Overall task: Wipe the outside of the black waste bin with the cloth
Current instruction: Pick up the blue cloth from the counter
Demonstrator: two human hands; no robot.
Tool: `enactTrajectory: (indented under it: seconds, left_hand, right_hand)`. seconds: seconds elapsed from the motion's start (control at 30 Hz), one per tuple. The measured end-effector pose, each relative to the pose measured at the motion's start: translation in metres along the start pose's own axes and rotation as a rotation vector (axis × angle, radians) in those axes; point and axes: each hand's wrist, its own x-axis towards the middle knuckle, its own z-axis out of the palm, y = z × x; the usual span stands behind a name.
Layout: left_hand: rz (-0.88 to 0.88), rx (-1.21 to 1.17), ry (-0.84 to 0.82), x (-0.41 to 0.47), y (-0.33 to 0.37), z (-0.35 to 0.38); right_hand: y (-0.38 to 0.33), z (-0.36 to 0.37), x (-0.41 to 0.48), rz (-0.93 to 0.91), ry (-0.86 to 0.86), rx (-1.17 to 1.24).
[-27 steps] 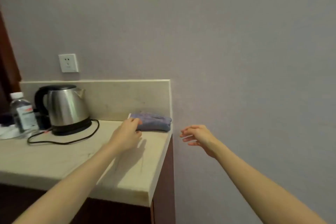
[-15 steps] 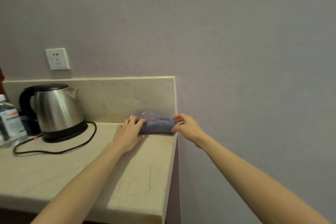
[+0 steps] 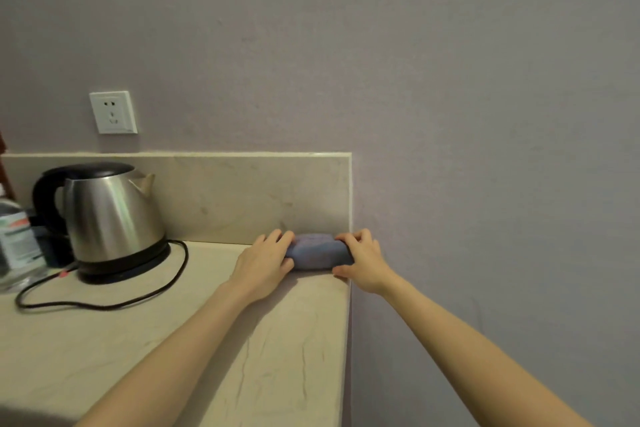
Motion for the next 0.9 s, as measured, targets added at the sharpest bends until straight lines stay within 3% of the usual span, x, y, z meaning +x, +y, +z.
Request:
enactTrajectory:
  seconds: [0.13, 0.33, 0.43, 0.57, 0.7, 0.9]
  left_hand:
    - [-0.032, -0.314, -0.082, -0.004, 0.006, -0.011]
    - [-0.170, -0.635, -0.173, -0.002, 0.027, -0.044]
    - [-0.156, -0.669, -0.233, 0.000, 0.042, -0.058]
    - [-0.118, -0.752, -0.332, -0.001, 0.076, -0.066]
    - [-0.053, -0.892, -0.453, -0.004, 0.118, -0.067]
    - [0.068, -0.969, -0.393, -0.002, 0.195, -0.056]
  right_hand:
    - [0.007, -0.006, 0.001, -0.010, 0.014, -0.013]
    - [0.006, -0.042, -0.014, 0.023, -0.076, 0.592]
    - [0.009, -0.062, -0.024, 0.045, -0.028, 0.710]
    - [0.017, -0.089, -0.035, 0.068, 0.089, 0.782]
    - [0.035, -0.123, -0.051, 0.061, 0.077, 0.758]
    - [0.065, -0.168, -0.084, 0.051, -0.002, 0.712]
